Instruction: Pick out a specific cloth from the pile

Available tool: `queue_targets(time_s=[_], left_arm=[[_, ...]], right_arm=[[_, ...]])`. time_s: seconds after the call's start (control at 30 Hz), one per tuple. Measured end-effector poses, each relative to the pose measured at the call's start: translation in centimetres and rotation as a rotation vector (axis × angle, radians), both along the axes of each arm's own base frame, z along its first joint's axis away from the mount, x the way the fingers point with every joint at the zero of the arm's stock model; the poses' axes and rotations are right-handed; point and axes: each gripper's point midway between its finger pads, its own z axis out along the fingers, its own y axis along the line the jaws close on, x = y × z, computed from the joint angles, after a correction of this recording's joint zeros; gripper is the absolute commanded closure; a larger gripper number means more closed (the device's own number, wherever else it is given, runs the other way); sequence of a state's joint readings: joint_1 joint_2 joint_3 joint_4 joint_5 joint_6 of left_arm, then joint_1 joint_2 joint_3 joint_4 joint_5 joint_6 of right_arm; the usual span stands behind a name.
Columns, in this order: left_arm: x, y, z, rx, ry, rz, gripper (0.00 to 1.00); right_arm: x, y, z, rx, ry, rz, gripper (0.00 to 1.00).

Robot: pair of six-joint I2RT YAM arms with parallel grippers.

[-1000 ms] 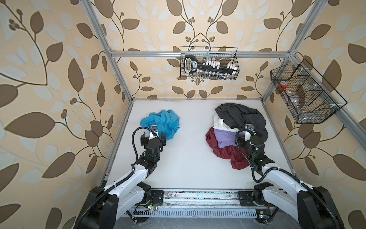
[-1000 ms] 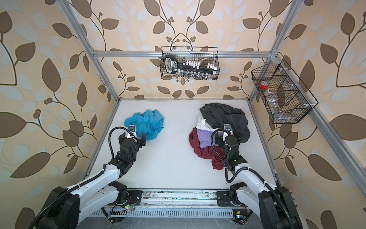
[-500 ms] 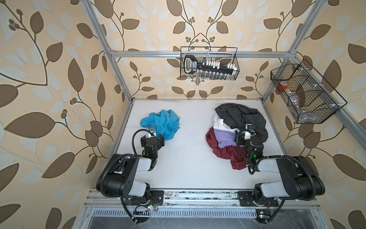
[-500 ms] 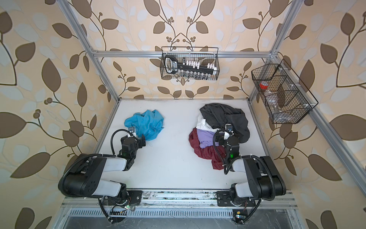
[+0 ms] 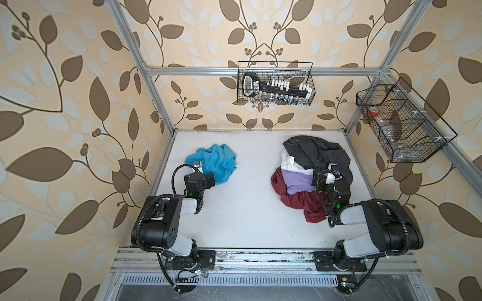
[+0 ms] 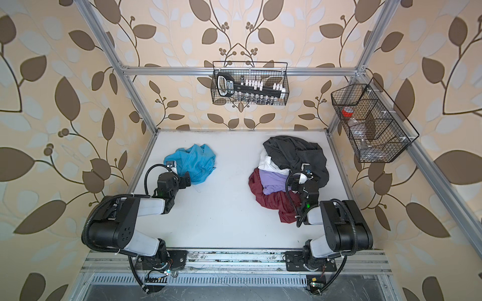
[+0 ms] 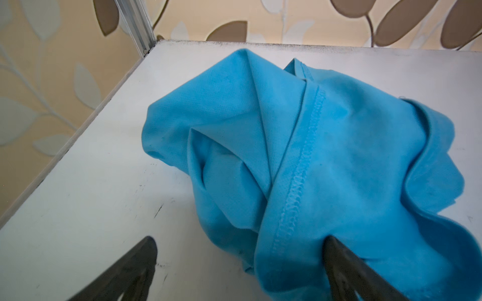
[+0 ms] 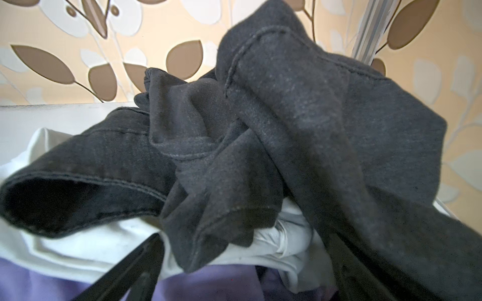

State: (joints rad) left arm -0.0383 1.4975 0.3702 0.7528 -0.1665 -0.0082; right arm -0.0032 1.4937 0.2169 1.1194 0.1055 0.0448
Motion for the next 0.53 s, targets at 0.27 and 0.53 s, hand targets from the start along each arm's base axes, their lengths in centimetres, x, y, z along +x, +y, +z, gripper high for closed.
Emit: queue_targets(time_s=[0.27,0.53], left_arm=[[-0.27,-0.05,-0.54,-0.007,0.024,0.000,0.01],[-0.27,-0.05,-0.55,-0.010,0.024,0.002,0.01]], right_arm=[[0.01,0.00,0.00,0.005,0.000,0.002,0.00],[0.00,-0.04,0.00,0.005,0.000,0.001,0.00]])
